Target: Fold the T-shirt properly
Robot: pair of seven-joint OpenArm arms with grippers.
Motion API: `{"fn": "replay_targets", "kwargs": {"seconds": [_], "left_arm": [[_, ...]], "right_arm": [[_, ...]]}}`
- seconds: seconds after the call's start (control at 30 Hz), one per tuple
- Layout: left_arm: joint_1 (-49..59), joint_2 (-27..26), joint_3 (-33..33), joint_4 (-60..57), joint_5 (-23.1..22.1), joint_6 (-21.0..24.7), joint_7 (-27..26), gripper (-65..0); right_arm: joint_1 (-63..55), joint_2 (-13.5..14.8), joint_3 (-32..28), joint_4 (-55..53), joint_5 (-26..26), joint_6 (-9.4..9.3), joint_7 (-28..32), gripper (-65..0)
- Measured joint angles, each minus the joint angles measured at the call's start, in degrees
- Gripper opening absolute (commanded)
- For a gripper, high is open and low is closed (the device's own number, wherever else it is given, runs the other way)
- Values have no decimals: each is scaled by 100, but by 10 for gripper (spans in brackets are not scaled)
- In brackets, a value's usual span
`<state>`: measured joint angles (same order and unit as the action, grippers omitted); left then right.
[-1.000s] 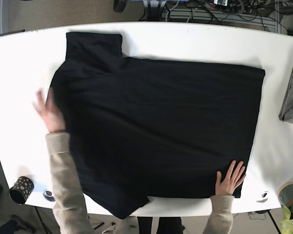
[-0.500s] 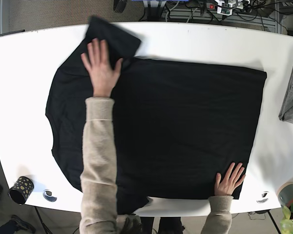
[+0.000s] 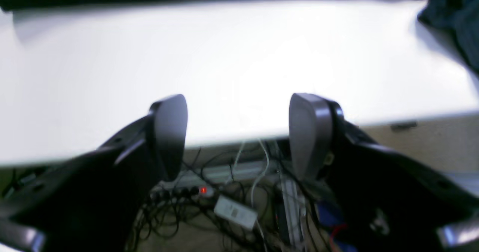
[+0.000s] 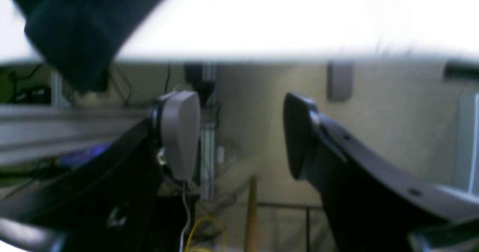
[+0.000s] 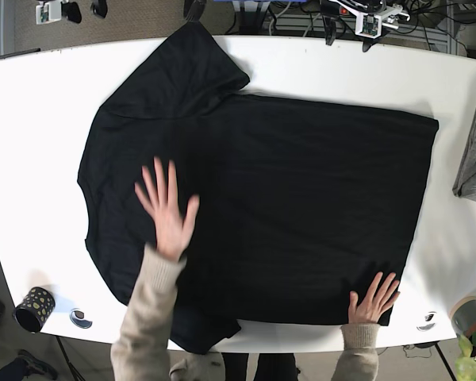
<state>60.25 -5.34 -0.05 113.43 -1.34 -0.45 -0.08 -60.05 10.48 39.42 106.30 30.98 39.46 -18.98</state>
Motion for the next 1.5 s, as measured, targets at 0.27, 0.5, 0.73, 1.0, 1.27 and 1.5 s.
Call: {"fn": "replay_targets", "kwargs": {"seconds": [0.27, 0.5, 0.73, 1.0, 1.27, 1.5], "left_arm": [[-210, 9, 0, 2, -28, 0, 9, -228], [-358, -90, 0, 0, -999, 0, 9, -160], [-669, -457, -4, -28, -1615, 44, 48, -179], [-772, -675, -369, -39, -2186, 52, 50, -179], [-997, -675, -463, -44, -2315, 37, 48, -179], [-1121, -667, -461, -127, -2312, 44, 48, -179]], "right_arm": [[680, -11, 243, 55, 501, -2, -979, -301], [1113, -15, 236, 52, 986, 0, -1768, -270], [1480, -37, 227, 46, 1453, 7, -2498, -143], [2277, -94, 225, -13, 1526, 4, -3499, -162], [2949, -415, 195, -420, 1558, 2, -4116, -162], [3128, -544, -188, -688, 1587, 7, -4210, -162]]}}
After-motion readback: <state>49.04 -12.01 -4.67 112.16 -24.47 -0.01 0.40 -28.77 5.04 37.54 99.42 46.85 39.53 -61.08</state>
